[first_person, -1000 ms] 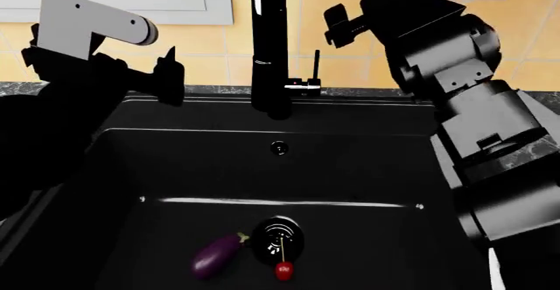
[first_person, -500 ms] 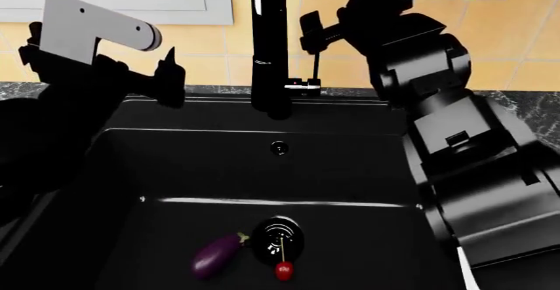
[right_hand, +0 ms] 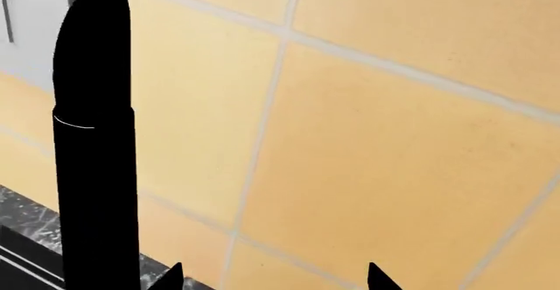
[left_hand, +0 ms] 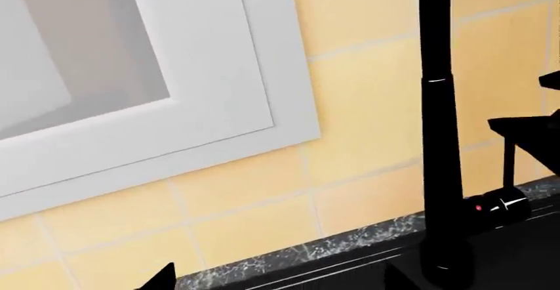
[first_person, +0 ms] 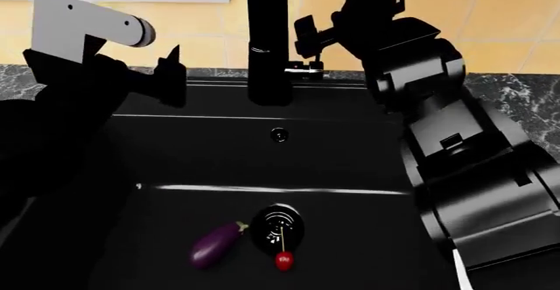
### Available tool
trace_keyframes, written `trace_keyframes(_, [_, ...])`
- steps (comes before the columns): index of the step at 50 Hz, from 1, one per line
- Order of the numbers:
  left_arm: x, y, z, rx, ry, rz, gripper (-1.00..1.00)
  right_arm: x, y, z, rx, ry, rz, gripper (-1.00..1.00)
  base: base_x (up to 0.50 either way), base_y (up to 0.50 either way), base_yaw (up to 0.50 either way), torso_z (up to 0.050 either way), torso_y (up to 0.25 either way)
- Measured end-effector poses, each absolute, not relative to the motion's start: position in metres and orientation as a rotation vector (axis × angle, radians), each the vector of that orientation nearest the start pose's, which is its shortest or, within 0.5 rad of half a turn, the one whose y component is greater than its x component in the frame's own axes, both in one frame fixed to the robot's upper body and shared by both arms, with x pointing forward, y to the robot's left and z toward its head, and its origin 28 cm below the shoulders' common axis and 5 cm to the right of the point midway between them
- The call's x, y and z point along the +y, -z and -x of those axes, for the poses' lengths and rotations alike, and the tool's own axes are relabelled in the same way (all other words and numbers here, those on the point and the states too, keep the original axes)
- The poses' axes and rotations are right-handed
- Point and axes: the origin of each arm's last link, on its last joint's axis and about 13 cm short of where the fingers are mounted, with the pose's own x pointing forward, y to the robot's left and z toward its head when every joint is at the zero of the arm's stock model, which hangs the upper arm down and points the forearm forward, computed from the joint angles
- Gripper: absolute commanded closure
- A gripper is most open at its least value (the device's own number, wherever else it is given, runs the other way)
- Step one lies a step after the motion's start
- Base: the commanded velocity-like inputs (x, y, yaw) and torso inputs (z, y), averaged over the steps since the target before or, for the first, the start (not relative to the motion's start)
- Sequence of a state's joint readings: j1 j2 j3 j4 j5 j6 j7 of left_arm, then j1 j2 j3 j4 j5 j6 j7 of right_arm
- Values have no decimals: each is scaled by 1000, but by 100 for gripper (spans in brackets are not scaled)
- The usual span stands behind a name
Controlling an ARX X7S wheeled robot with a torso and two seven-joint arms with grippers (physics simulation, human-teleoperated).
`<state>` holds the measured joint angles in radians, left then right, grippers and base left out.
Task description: Pick up the fruits and vegetables and place them in the sink. Turn on the sink faucet to wash them. Then turn the sink off and put them in the tray.
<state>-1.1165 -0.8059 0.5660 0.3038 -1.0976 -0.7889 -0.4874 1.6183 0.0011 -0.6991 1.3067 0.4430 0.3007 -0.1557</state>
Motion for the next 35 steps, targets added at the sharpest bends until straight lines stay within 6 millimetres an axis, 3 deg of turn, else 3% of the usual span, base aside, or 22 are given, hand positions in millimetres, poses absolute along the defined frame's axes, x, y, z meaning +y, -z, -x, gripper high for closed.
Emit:
trace_keyframes(11, [265, -280, -280, -91, 158, -222, -100, -82, -290, -438, 52, -261, 270, -100, 0, 0, 0, 0, -207])
trace_keyframes(35, [266, -282, -279, -93, 169, -222, -100, -83, -287, -437, 83, -240, 263, -100, 0, 0, 0, 0, -32])
